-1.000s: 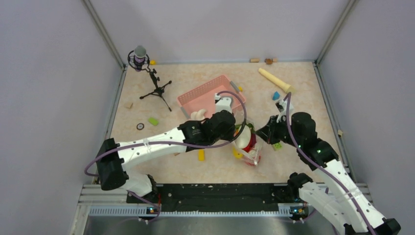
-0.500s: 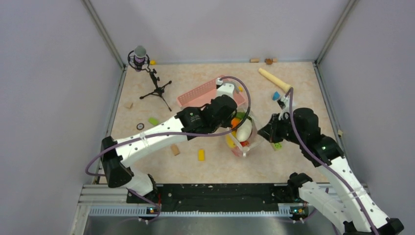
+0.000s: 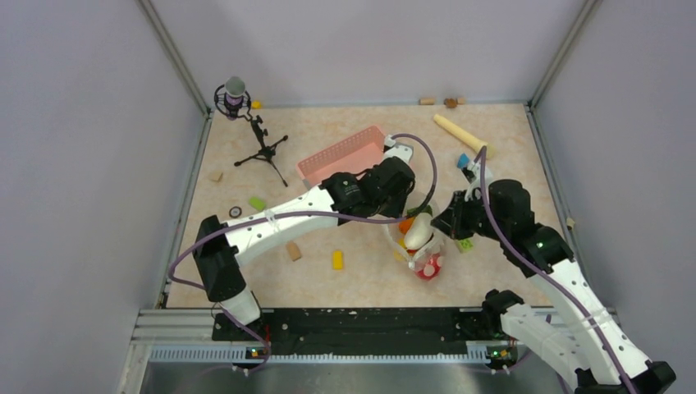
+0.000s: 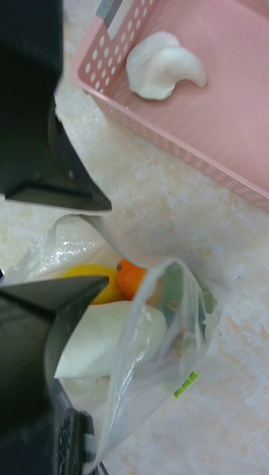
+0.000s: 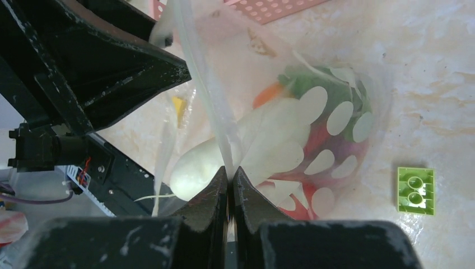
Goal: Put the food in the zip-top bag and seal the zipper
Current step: Place the fake vegetable in the zipper food storage bag.
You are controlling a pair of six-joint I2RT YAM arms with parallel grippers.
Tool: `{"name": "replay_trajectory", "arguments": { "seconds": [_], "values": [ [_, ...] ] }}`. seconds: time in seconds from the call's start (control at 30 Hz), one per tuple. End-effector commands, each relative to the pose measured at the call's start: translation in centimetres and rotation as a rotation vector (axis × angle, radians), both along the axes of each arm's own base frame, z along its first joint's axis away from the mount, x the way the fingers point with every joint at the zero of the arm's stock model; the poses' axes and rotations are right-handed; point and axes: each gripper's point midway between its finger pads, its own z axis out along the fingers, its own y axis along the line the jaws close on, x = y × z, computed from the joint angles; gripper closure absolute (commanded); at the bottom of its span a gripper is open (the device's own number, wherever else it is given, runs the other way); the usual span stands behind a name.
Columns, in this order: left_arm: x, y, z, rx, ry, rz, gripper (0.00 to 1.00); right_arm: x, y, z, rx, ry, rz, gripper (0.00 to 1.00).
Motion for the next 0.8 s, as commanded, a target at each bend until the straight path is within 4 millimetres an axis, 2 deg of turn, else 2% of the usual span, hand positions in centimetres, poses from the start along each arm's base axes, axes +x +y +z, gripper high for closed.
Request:
{"name": "replay_trajectory", "arguments": {
  "seconds": [0.0, 0.1, 0.43, 0.6, 0.77],
  "values": [
    [-0.2, 0.5, 1.5, -0.019, -0.005, -0.004, 0.43, 0.7, -0.1, 1.1, 0.012, -0.075, -0.011, 0.95],
    [-0.9, 1.7, 0.3, 0.001, 0.024, 0.023, 0.3, 0.7, 0.0, 1.0, 0.019, -0.075, -0.008, 0.95],
    [-5.0, 3.7, -2.7, -0.012, 0.162, -0.047, 0.21, 0.5, 0.2, 0.5, 0.024, -0.064, 0.006, 0.95],
    [-5.8, 5.3, -0.6, -0.122, 0.093, -0.048, 0.16, 0.5, 0.2, 0.3, 0.021, -0.061, 0.007, 0.95],
    [-2.1, 9.3, 1.7, -0.142, -0.062, 0.159, 0.08, 0.5, 0.2, 0.2, 0.019, -0.066, 0.009, 0.95]
  ]
}}
